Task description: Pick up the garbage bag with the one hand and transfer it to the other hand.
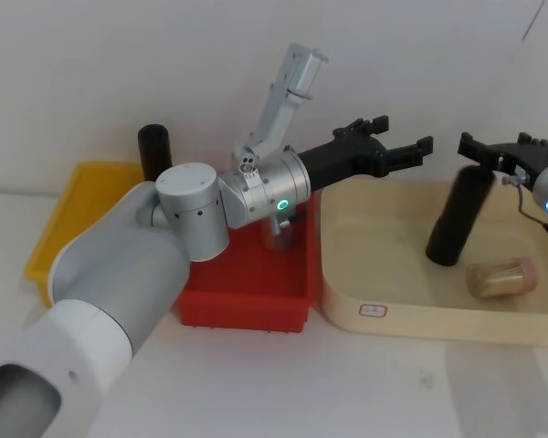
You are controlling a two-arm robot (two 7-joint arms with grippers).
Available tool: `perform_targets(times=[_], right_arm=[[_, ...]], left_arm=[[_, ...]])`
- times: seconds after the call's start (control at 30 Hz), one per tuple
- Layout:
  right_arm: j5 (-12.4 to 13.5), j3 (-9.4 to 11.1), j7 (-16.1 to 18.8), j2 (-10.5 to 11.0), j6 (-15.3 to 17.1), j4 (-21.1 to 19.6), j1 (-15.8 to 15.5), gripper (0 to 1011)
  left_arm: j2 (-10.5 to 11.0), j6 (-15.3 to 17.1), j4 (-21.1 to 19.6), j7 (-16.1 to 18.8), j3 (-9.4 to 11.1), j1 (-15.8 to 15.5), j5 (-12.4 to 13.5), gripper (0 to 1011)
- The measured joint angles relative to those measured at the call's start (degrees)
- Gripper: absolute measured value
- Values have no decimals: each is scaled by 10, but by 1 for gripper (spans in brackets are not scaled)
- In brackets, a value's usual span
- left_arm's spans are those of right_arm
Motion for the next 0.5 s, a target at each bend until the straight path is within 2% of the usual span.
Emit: perform_targets(times=[0.5], right_arm=[[2,7,-2,1,-2,10,6,1001]], left_arm=[[0,0,0,0,0,0,0,1001]])
